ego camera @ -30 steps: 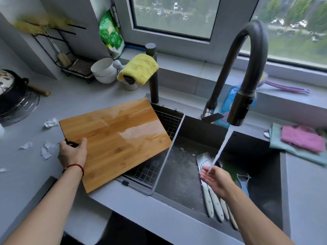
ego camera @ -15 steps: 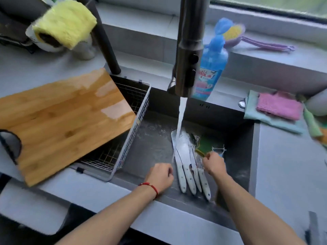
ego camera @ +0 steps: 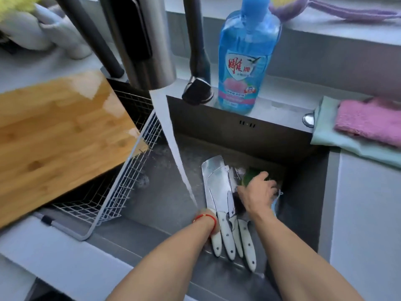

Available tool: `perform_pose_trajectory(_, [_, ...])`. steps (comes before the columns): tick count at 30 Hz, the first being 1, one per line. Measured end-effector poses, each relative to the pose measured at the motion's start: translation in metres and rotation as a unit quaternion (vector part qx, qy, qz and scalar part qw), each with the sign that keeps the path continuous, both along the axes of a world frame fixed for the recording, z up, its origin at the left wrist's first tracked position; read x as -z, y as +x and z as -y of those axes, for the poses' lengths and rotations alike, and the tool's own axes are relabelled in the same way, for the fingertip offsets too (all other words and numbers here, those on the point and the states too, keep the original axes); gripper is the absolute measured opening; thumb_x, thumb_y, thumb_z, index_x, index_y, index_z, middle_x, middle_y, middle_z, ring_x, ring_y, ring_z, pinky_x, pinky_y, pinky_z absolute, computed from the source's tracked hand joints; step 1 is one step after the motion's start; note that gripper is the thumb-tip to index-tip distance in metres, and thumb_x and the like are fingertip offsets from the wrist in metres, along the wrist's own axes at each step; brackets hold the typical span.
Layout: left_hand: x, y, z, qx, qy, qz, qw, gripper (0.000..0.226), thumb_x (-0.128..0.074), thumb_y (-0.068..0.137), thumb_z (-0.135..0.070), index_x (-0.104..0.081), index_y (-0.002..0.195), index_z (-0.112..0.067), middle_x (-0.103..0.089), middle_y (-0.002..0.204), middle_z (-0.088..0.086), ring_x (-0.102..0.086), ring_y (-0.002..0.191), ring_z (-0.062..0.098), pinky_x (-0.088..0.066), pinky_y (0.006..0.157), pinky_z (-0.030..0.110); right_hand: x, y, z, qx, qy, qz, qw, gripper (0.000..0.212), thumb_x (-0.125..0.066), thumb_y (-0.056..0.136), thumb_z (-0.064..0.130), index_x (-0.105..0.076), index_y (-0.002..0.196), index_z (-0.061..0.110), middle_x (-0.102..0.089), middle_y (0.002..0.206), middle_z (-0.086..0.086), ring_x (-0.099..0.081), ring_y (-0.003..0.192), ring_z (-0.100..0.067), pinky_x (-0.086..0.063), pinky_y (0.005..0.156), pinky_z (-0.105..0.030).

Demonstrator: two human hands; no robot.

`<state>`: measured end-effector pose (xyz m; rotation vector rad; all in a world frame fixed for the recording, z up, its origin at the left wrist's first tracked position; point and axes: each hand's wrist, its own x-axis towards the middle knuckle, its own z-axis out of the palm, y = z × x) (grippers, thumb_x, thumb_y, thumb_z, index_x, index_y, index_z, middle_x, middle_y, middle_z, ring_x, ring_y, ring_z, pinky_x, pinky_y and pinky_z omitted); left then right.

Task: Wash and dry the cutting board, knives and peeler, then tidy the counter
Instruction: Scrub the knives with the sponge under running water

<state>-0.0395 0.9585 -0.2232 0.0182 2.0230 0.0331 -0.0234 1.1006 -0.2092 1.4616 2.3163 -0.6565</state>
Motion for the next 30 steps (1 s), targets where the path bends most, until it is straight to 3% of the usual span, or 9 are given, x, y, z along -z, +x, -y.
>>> perform_pose_trajectory(5, [-0.007,0.003,0.010,-0.125,0.026,-0.001,0.992,0.043,-0.073,0.083,-0.019,-0.062,0.123,-0.008,-0.066,0.126,0.014,-0.069,0.110,0.032,-0.060,0.090,0.045,-0.034,0.018,0.007,-0.036,0.023,-0.036,0.998,0.049,-0.065,0.086,0.024,-0.040,0.124,0.007,-0.050,0.126,-0.024,-0.052,0.114,-0.043,-0.045,0.097,-0.046])
perform_pose_trajectory(9, [-0.003,0.002,0.008,-0.103,0.033,-0.032,0.994,0.043,-0.076,0.081,-0.024,-0.063,0.119,-0.008,-0.066,0.125,0.011,-0.068,0.111,0.030,-0.061,0.089,0.041,-0.046,0.032,0.003,-0.105,0.031,-0.065,0.992,0.037,-0.061,0.091,0.018,-0.045,0.123,0.010,-0.045,0.124,-0.015,-0.052,0.109,-0.036,-0.047,0.093,-0.045])
perform_pose_trajectory(12, [-0.004,0.003,0.003,-0.095,0.031,-0.036,0.994,0.032,-0.072,0.083,-0.017,-0.063,0.112,-0.009,-0.066,0.119,0.011,-0.072,0.097,0.030,-0.065,0.073,0.044,-0.047,0.046,0.006,-0.118,0.012,-0.107,0.987,0.027,-0.061,0.090,0.013,-0.044,0.111,0.011,-0.042,0.117,-0.012,-0.049,0.099,-0.032,-0.048,0.087,-0.043])
perform_pose_trajectory(14, [-0.003,0.005,0.001,-0.104,0.040,-0.039,0.993,0.030,-0.072,0.084,-0.021,-0.061,0.110,-0.011,-0.066,0.117,0.010,-0.072,0.094,0.030,-0.065,0.065,0.044,-0.048,0.053,0.010,-0.088,-0.015,-0.149,0.985,0.029,-0.065,0.087,0.021,-0.044,0.105,0.015,-0.042,0.111,-0.007,-0.050,0.092,-0.028,-0.047,0.083,-0.041])
perform_pose_trajectory(17, [-0.002,0.002,0.008,-0.108,0.065,-0.049,0.991,0.045,-0.073,0.085,-0.034,-0.062,0.124,-0.014,-0.066,0.127,0.009,-0.066,0.112,0.031,-0.061,0.086,0.040,-0.052,0.056,0.009,0.062,-0.088,-0.196,0.975,0.035,-0.069,0.081,0.036,-0.046,0.106,0.024,-0.048,0.108,0.000,-0.055,0.087,-0.019,-0.049,0.079,-0.038])
perform_pose_trajectory(19, [-0.006,-0.003,0.022,-0.121,0.068,-0.063,0.988,0.051,-0.072,0.082,-0.040,-0.061,0.126,-0.017,-0.067,0.127,0.009,-0.064,0.116,0.031,-0.055,0.096,0.036,-0.056,0.055,0.011,0.194,-0.208,-0.240,0.928,0.034,-0.062,0.086,0.031,-0.051,0.117,0.025,-0.059,0.099,0.000,-0.064,0.076,-0.016,-0.056,0.072,-0.038])
perform_pose_trajectory(22, [-0.023,-0.017,0.045,-0.157,0.089,-0.077,0.981,0.047,-0.071,0.075,-0.042,-0.065,0.117,-0.022,-0.070,0.120,0.006,-0.065,0.111,0.029,-0.053,0.091,0.031,-0.059,0.054,0.008,0.345,-0.465,-0.324,0.749,0.049,-0.044,0.089,0.011,-0.053,0.137,0.020,-0.063,0.091,-0.011,-0.058,0.056,-0.016,-0.046,0.052,-0.029])
perform_pose_trajectory(24, [-0.038,-0.032,0.060,-0.157,0.122,-0.085,0.976,0.033,-0.070,0.078,-0.040,-0.067,0.107,-0.025,-0.072,0.114,0.004,-0.066,0.105,0.028,-0.053,0.089,0.032,-0.065,0.056,0.009,0.349,-0.526,-0.323,0.705,0.060,-0.042,0.080,0.012,-0.054,0.138,0.025,-0.069,0.100,-0.019,-0.064,0.062,-0.016,-0.044,0.054,-0.028])
perform_pose_trajectory(30, [-0.084,-0.066,0.100,-0.110,0.148,-0.153,0.971,0.019,-0.060,0.085,-0.033,-0.062,0.097,-0.019,-0.071,0.100,0.014,-0.066,0.096,0.038,-0.053,0.076,0.038,-0.080,0.051,0.029,0.206,-0.400,-0.334,0.828,0.071,-0.050,0.066,0.019,-0.059,0.132,0.043,-0.066,0.106,-0.012,-0.066,0.061,-0.008,-0.053,0.046,-0.028])
